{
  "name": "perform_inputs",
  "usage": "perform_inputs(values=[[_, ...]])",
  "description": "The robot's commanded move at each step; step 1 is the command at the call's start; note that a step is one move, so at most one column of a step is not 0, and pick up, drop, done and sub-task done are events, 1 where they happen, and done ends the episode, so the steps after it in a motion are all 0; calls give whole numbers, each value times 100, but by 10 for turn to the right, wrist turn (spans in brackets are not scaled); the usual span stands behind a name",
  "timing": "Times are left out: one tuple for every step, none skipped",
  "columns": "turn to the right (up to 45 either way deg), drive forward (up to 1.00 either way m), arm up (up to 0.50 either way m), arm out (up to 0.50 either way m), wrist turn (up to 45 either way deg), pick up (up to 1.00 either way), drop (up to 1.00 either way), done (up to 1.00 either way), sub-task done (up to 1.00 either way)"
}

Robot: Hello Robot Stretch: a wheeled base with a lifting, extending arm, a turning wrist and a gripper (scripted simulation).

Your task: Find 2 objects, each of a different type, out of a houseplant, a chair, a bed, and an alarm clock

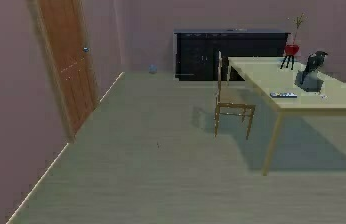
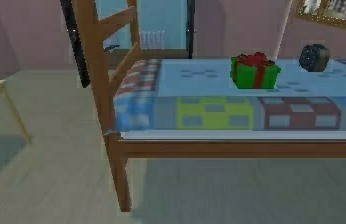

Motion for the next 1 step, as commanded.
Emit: perform_inputs(values=[[240,0,0,0,0,0,0,0,0]])
